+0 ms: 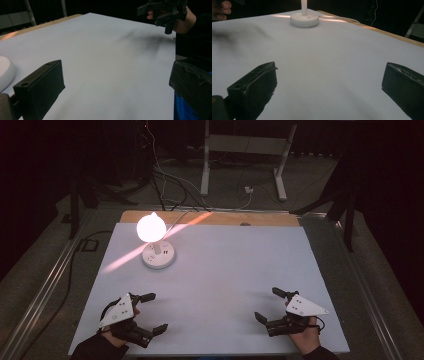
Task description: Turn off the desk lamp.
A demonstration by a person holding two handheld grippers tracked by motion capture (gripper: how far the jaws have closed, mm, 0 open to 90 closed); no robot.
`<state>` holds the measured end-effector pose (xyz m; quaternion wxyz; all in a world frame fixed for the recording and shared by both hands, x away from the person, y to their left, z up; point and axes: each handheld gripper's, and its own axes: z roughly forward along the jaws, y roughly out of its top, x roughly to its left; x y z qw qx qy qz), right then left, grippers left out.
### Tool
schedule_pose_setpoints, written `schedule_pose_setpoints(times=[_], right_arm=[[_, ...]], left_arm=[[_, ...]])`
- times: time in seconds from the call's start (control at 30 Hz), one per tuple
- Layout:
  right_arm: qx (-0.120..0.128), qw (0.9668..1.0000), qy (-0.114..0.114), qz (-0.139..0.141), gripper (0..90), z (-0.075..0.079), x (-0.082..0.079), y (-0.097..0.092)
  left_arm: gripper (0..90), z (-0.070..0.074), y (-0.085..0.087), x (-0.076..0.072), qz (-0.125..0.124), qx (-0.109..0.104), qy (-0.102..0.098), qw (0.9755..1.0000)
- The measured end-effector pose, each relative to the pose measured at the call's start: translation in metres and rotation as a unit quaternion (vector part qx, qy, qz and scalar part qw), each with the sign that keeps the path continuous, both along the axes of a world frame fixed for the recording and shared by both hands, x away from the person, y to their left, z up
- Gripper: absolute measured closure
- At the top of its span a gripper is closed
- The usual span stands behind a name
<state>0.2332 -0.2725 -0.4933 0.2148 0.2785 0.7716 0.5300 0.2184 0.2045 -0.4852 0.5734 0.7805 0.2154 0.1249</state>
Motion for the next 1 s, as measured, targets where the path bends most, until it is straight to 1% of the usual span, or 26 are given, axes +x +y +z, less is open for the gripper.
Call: schedule_pose_setpoints(times=[0.07, 0.17, 0.23, 0.3, 0.47, 0.53, 0.6, 0.8, 0.87, 0.93, 0.97, 1.0], right_arm=[[0.001, 1.0, 0.0, 0.0, 0.0, 0.0, -0.001, 0.0], [0.003, 1.0, -0.004, 0.0, 0.0, 0.001, -0.001, 0.0], [0.003, 1.0, -0.005, 0.003, 0.0, 0.001, -0.001, 0.001], [0.003, 1.0, -0.004, 0.003, 0.0, 0.001, -0.001, 0.002], [0.002, 1.0, -0.005, 0.006, 0.0, 0.0, -0.001, 0.005], [0.002, 1.0, -0.002, 0.007, 0.0, 0.0, 0.0, 0.005], [0.003, 1.0, -0.002, 0.008, 0.0, 0.0, 0.001, 0.006], [0.005, 0.9999, -0.004, 0.012, 0.0, 0.0, 0.002, 0.008], [0.004, 0.9999, -0.004, 0.014, 0.0, 0.001, 0.002, 0.009], [0.008, 0.9998, -0.006, 0.015, 0.0, 0.002, 0.001, 0.009], [0.01, 0.9998, -0.011, 0.015, 0.0, 0.003, 0.0, 0.009], [0.01, 0.9997, -0.014, 0.015, 0.0, 0.004, 0.0, 0.009]], left_arm=[[0.4, 0.001, -0.001, 0.0, -0.001, 0.0, 0.002, 1.0], [0.4, 0.003, -0.002, 0.0, -0.002, -0.005, -0.001, 1.0], [0.4, 0.005, -0.003, 0.0, -0.001, -0.003, -0.003, 1.0], [0.4, 0.005, -0.004, 0.0, 0.006, 0.001, -0.01, 0.9999], [0.4, 0.008, -0.006, 0.003, 0.012, 0.001, -0.007, 0.9999], [0.4, 0.01, -0.006, 0.004, 0.013, 0.001, -0.012, 0.9998], [0.4, 0.012, -0.006, 0.004, 0.021, -0.001, -0.016, 0.9997], [0.4, 0.019, -0.005, 0.013, 0.038, -0.014, -0.016, 0.999], [0.4, 0.022, -0.005, 0.015, 0.045, -0.016, -0.021, 0.9986], [0.4, 0.027, -0.006, 0.019, 0.055, -0.022, -0.02, 0.998], [0.4, 0.03, -0.007, 0.021, 0.059, -0.02, -0.024, 0.9977], [0.4, 0.034, -0.007, 0.026, 0.071, -0.02, -0.033, 0.9967]])
